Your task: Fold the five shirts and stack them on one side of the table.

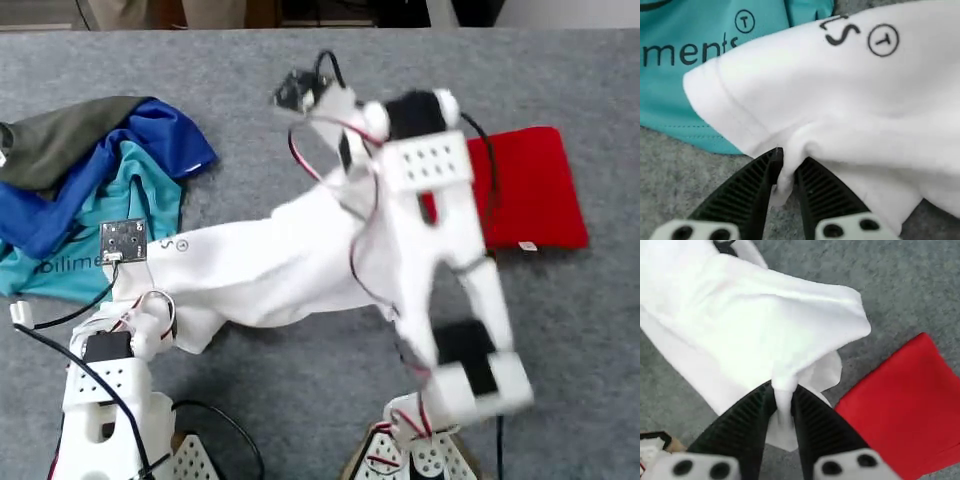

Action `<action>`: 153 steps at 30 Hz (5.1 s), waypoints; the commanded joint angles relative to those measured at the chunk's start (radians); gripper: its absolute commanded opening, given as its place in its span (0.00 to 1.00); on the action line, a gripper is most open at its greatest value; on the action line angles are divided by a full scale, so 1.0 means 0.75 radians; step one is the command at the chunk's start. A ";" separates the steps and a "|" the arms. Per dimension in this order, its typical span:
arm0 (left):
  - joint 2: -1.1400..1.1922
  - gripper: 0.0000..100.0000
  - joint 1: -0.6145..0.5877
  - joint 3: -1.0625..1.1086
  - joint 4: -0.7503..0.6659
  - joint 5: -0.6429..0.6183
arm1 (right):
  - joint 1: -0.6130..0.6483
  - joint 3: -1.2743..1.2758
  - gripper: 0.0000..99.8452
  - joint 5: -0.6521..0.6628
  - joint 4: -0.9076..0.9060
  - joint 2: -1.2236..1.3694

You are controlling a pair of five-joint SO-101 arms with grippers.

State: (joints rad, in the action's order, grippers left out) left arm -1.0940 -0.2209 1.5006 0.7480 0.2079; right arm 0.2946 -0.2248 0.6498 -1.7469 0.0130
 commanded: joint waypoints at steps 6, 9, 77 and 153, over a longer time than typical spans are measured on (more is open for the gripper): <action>-0.015 0.02 -0.059 -0.018 -0.018 -0.010 | -0.197 1.210 0.00 0.200 0.612 -0.854; -0.015 0.02 -0.057 -0.018 -0.018 -0.010 | -0.285 1.599 0.00 0.248 0.824 -1.057; -0.013 0.02 -0.016 -0.006 -0.055 -0.008 | 0.146 0.343 0.27 -0.127 0.397 0.081; -0.013 0.02 -0.016 -0.006 -0.057 -0.008 | -0.054 -0.406 0.20 -0.078 0.378 0.676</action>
State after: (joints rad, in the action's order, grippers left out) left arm -1.0940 -0.2363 1.5006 0.7204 0.2064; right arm 0.2670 -0.4580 0.5792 -1.4154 0.5332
